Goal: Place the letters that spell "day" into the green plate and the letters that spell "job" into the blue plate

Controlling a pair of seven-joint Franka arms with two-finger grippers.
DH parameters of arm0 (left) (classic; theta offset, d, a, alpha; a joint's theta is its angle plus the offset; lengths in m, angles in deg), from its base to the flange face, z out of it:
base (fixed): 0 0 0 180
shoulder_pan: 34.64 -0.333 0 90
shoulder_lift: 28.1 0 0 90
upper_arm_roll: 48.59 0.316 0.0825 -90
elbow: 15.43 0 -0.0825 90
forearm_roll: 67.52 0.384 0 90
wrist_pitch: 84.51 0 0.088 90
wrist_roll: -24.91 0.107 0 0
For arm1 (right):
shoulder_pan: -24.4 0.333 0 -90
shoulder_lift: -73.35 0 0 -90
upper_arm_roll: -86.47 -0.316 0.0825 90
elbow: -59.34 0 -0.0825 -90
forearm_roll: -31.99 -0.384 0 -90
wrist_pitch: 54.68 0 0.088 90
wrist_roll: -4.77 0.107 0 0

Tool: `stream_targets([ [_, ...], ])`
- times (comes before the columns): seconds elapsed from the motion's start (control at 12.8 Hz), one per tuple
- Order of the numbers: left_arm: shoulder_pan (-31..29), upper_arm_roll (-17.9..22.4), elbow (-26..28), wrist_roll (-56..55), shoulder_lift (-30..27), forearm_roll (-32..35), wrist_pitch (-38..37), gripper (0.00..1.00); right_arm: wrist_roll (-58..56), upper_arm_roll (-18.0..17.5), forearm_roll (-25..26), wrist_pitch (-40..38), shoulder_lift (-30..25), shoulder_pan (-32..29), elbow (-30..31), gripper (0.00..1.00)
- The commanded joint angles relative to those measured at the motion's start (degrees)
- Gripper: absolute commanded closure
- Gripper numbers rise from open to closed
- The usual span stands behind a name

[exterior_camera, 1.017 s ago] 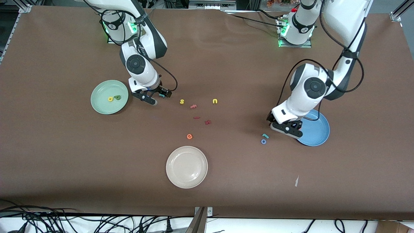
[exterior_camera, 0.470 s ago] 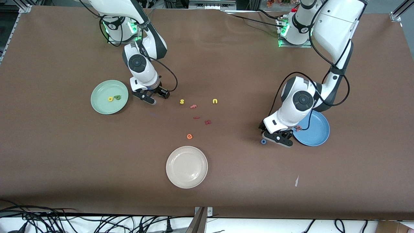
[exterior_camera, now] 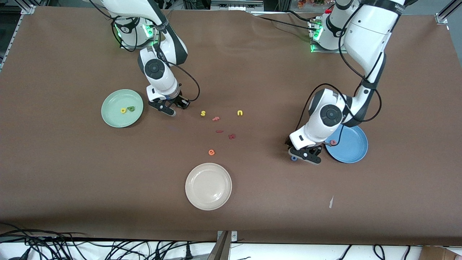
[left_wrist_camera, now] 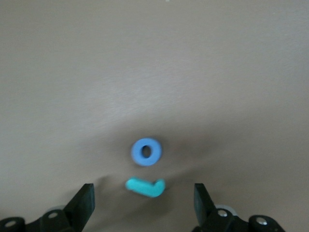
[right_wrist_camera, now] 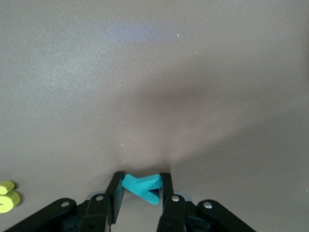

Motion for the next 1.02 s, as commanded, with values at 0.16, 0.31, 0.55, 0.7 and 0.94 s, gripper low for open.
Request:
stream_targets([
  [0.16, 1.74, 1.61, -1.18, -0.86, 1.65, -0.08, 1.17, 0.08, -0.76, 0.96, 0.63, -7.48, -2.95, 0.75, -3.35, 0.93],
  [0.31, 1.74, 2.31, -1.0, -0.15, 1.65, 0.1, 1.17, 0.08, -2.94, 3.75, 1.77, -19.5, -3.48, 0.75, -10.45, 0.93],
  [0.55, 1.74, 2.49, -0.83, -0.07, 1.65, 0.1, 1.17, 0.11, -14.42, 10.6, 1.86, -33.33, -4.7, 0.75, -17.86, 0.93],
  [0.7, 1.74, 2.49, -0.65, 0.02, 1.65, 0.36, 1.17, 0.34, -26.54, 16.4, 1.86, -36.07, -5.85, 0.75, -17.79, 0.93],
  [0.94, 1.74, 2.49, -0.3, 0.02, 1.3, 0.36, 0.73, 0.68, -38.43, 22.03, 1.86, -37.32, -5.85, 0.66, -17.52, 0.93],
])
